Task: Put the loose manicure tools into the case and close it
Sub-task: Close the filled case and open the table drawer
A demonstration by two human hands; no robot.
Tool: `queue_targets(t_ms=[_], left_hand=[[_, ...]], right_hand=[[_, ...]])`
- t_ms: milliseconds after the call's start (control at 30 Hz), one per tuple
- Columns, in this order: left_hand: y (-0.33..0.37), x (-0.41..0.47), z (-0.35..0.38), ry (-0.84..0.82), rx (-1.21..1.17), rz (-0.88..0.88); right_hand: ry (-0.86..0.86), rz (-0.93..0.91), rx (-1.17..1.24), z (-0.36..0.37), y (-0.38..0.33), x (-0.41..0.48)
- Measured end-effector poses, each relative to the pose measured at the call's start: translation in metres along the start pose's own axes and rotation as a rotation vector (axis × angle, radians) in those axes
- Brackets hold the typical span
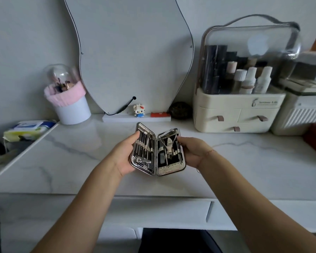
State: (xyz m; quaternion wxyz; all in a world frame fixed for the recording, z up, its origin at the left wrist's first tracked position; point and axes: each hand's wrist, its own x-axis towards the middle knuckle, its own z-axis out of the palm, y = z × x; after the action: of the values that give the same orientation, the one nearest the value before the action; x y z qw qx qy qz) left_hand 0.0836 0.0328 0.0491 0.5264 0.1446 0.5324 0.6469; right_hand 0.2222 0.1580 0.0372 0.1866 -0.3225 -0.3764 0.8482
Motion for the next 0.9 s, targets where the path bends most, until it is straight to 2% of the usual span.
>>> queue_targets(t_ms=[200, 300, 533, 633, 767, 900], left_hand=[[-0.002, 0.001, -0.029, 0.067, 0.057, -0.014], [-0.001, 0.0, -0.044, 0.095, 0.072, -0.013], [-0.003, 0.002, -0.065, 0.165, 0.131, -0.003], [-0.005, 0.004, -0.069, 0.17, 0.116, -0.003], [0.001, 0.001, -0.08, 0.192, 0.13, -0.005], [0.011, -0.007, -0.102, 0.25, 0.148, 0.016]], right_hand=[[-0.073, 0.004, -0.098, 0.003, 0.009, 0.004], [-0.042, 0.002, -0.139, 0.001, 0.007, 0.006], [-0.03, -0.053, -0.069, -0.006, 0.007, 0.009], [-0.091, -0.092, -0.036, -0.002, 0.007, 0.01], [-0.207, -0.093, -0.164, 0.013, 0.011, 0.015], [-0.229, -0.084, -0.238, 0.032, 0.017, 0.02]])
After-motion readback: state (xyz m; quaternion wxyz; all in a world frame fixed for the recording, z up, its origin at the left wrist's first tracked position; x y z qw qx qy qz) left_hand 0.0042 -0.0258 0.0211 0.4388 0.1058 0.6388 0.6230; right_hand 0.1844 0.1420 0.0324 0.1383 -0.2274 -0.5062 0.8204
